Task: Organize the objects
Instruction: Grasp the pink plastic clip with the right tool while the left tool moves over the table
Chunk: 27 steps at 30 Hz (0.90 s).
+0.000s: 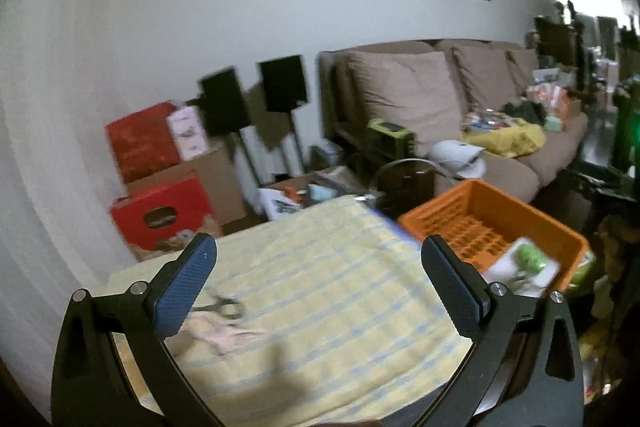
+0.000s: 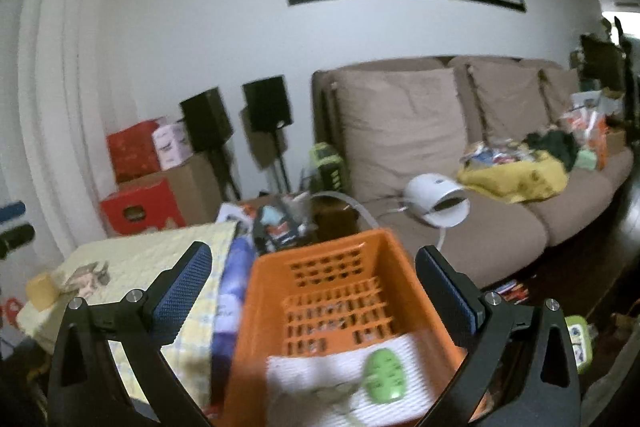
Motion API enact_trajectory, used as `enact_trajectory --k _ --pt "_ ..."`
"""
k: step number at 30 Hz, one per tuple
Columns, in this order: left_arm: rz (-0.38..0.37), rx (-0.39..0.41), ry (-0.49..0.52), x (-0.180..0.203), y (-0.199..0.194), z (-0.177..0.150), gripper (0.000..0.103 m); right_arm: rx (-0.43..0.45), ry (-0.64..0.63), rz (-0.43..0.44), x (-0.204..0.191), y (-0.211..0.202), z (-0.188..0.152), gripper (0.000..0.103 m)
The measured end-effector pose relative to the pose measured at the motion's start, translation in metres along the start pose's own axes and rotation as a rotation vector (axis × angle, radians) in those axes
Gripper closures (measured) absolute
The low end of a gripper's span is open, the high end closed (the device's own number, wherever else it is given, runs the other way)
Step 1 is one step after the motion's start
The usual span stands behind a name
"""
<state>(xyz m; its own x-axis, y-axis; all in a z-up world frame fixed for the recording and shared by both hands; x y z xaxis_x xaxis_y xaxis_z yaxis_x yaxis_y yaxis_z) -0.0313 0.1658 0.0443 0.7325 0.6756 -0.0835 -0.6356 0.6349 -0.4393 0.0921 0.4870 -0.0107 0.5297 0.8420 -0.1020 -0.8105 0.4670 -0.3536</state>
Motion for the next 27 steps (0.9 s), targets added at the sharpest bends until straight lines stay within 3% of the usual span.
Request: enact_trajectory --k 3,6,9,14,18,21,23,25,27 --pt "0.132 -0.017 0.011 -0.048 -0.017 -0.008 0.000 0.017 -0.063 0.025 -0.019 -0.003 -0.008 0.000" --pt "0.299 -0.013 -0.001 -0.105 -0.044 -0.021 0.000 0.099 -0.097 0.048 -0.037 -0.020 -0.007 0.000" --pt "0.369 -0.012 -0.083 -0.164 -0.064 -0.048 0.000 0.090 -0.138 0.062 -0.059 -0.028 -0.004 0.000" --pt "0.413 -0.099 -0.182 -0.221 -0.054 -0.103 0.000 -0.005 -0.139 0.123 -0.129 -0.028 0.005 0.000" --pt "0.387 -0.137 -0.282 -0.245 -0.045 -0.136 0.000 -0.108 -0.236 0.216 -0.214 -0.010 -0.001 0.000" --pt "0.349 -0.140 -0.335 -0.253 -0.042 -0.148 0.000 -0.206 -0.359 0.288 -0.283 0.008 -0.023 0.000" --pt "0.363 -0.167 -0.369 -0.261 -0.041 -0.157 0.000 -0.276 -0.464 0.322 -0.330 0.022 -0.046 0.000" --pt "0.425 -0.218 -0.421 -0.273 -0.036 -0.166 0.001 -0.318 -0.568 0.323 -0.369 0.036 -0.071 0.000" --pt "0.402 -0.232 -0.506 -0.283 -0.033 -0.175 0.001 -0.320 -0.677 0.265 -0.400 0.055 -0.097 0.000"
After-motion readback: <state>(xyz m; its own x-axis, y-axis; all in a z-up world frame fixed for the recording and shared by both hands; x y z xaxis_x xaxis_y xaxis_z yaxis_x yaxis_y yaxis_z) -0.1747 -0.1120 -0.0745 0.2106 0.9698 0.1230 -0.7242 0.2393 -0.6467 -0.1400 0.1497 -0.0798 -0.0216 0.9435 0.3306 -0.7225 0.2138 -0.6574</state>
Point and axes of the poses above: each gripper's, at about its wrist camera, not at the fingertips, and y roughly the way its jaws point, x to its right, z to its top, the point moved 5 cm from there along y, roughly the way its jaws point, and after that the axes turned 14 degrees about -z, right-handed, at the moved point
